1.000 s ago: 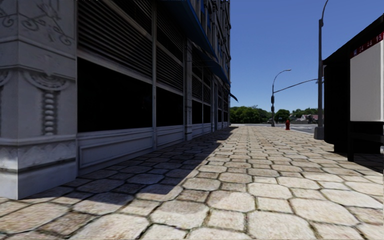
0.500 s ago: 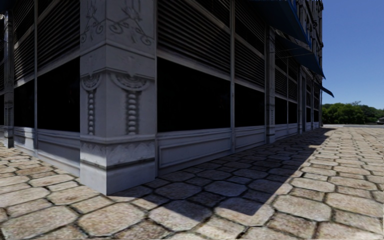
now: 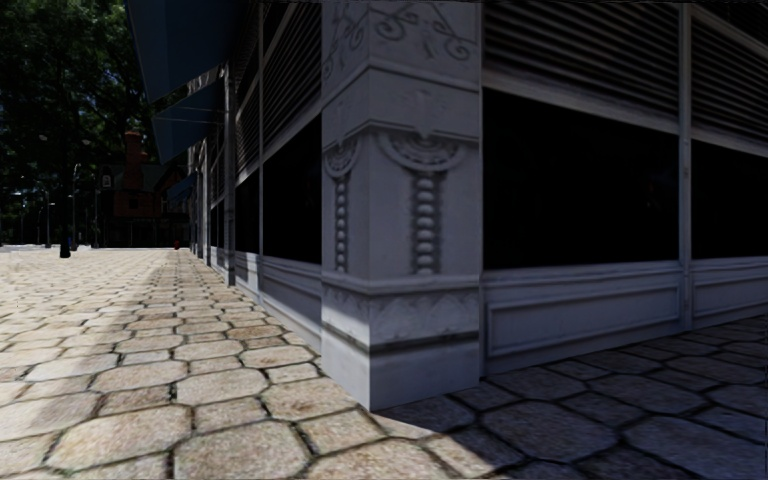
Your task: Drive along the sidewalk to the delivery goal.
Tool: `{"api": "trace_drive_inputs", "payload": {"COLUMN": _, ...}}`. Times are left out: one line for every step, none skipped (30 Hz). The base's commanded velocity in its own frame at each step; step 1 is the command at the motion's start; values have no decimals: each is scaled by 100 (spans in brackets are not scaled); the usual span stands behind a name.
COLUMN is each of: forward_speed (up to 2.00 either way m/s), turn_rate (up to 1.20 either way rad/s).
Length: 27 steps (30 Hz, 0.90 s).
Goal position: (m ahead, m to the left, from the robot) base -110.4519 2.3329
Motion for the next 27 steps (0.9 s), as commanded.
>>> {"api": "trace_drive_inputs", "payload": {"forward_speed": 97, "turn_rate": 89}}
{"api": "trace_drive_inputs", "payload": {"forward_speed": 101, "turn_rate": 89}}
{"api": "trace_drive_inputs", "payload": {"forward_speed": 101, "turn_rate": 89}}
{"api": "trace_drive_inputs", "payload": {"forward_speed": 104, "turn_rate": 89}}
{"api": "trace_drive_inputs", "payload": {"forward_speed": 105, "turn_rate": 89}}
{"api": "trace_drive_inputs", "payload": {"forward_speed": 106, "turn_rate": 89}}
{"api": "trace_drive_inputs", "payload": {"forward_speed": 106, "turn_rate": 89}}
{"api": "trace_drive_inputs", "payload": {"forward_speed": 106, "turn_rate": 89}}
{"api": "trace_drive_inputs", "payload": {"forward_speed": 106, "turn_rate": 89}}
{"api": "trace_drive_inputs", "payload": {"forward_speed": 106, "turn_rate": 89}}
{"api": "trace_drive_inputs", "payload": {"forward_speed": 107, "turn_rate": 90}}
{"api": "trace_drive_inputs", "payload": {"forward_speed": 107, "turn_rate": 90}}
{"api": "trace_drive_inputs", "payload": {"forward_speed": 107, "turn_rate": 90}}
{"api": "trace_drive_inputs", "payload": {"forward_speed": 107, "turn_rate": 91}}
{"api": "trace_drive_inputs", "payload": {"forward_speed": 107, "turn_rate": 91}}
{"api": "trace_drive_inputs", "payload": {"forward_speed": 107, "turn_rate": 91}}
{"api": "trace_drive_inputs", "payload": {"forward_speed": 107, "turn_rate": 91}}
{"api": "trace_drive_inputs", "payload": {"forward_speed": 107, "turn_rate": 91}}
{"api": "trace_drive_inputs", "payload": {"forward_speed": 107, "turn_rate": 91}}
{"api": "trace_drive_inputs", "payload": {"forward_speed": 107, "turn_rate": 91}}
{"api": "trace_drive_inputs", "payload": {"forward_speed": 107, "turn_rate": 91}}
{"api": "trace_drive_inputs", "payload": {"forward_speed": 107, "turn_rate": 91}}
{"api": "trace_drive_inputs", "payload": {"forward_speed": 107, "turn_rate": 91}}
{"api": "trace_drive_inputs", "payload": {"forward_speed": 107, "turn_rate": 91}}
{"api": "trace_drive_inputs", "payload": {"forward_speed": 107, "turn_rate": 91}}
{"api": "trace_drive_inputs", "payload": {"forward_speed": 107, "turn_rate": 91}}
{"api": "trace_drive_inputs", "payload": {"forward_speed": 107, "turn_rate": 91}}
